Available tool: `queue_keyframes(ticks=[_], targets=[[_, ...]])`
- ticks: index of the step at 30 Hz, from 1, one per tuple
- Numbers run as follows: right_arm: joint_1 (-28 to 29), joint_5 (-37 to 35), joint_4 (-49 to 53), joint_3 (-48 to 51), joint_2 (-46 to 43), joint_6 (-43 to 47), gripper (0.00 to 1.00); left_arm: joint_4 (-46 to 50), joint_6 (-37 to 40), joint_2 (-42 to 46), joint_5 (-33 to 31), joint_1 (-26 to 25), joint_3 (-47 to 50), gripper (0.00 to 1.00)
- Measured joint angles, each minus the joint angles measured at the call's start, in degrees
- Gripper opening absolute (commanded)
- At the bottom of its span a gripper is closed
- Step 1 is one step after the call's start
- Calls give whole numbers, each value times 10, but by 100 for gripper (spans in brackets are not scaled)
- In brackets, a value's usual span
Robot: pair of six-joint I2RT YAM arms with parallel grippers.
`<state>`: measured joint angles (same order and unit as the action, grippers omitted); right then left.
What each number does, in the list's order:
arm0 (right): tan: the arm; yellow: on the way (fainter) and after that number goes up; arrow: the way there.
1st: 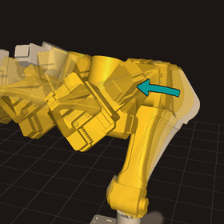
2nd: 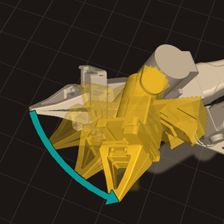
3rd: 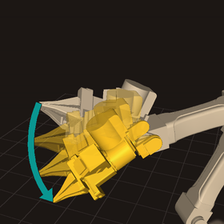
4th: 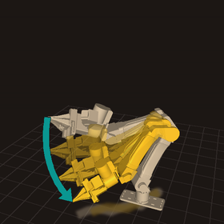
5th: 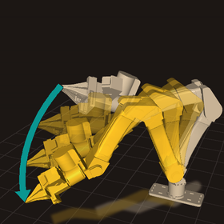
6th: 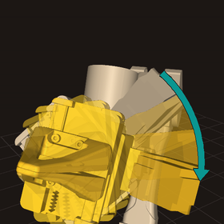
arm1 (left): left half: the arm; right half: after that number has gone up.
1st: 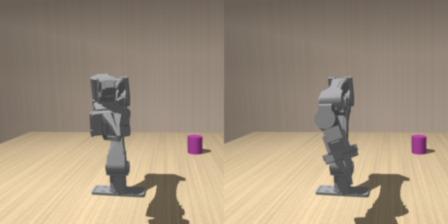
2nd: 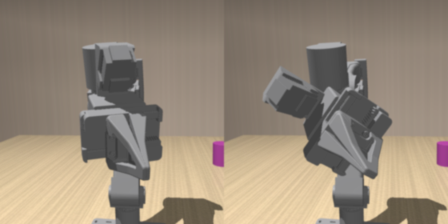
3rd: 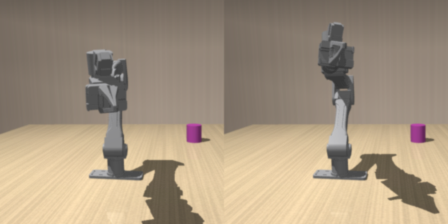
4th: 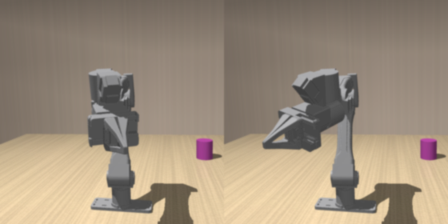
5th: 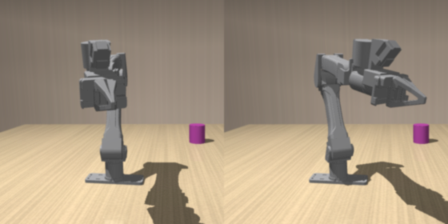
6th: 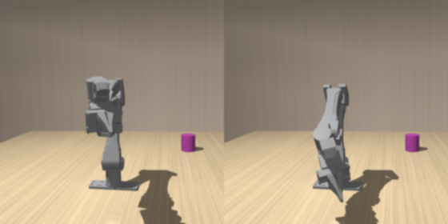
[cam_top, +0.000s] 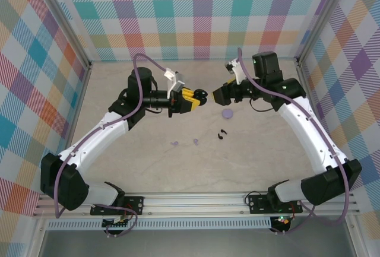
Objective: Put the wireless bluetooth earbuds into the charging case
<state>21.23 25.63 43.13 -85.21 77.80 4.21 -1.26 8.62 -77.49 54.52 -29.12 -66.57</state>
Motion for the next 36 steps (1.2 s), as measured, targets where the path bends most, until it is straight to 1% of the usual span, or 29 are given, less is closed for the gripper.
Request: queue_keyframes(ticks=[3,6,11,14,18,28,36], targets=[[-19,-38,0,36,-15,-17,78,-3,0,0,0,0,6,9],[-24,-73,8,59,-15,-26,77,-4,-2,1,0,0,18,9],[-24,-96,18,106,4,-46,73,-5,-5,2,0,0,35,9],[-24,-96,17,139,24,-61,71,-8,-9,8,0,0,42,9],[-24,-94,9,174,63,-79,66,-19,-17,18,1,0,45,9],[-24,-72,-45,191,176,-105,50,-26,-28,20,1,0,52,9],[-24,-65,-56,189,234,-111,48,-34,-31,23,5,0,54,10]])
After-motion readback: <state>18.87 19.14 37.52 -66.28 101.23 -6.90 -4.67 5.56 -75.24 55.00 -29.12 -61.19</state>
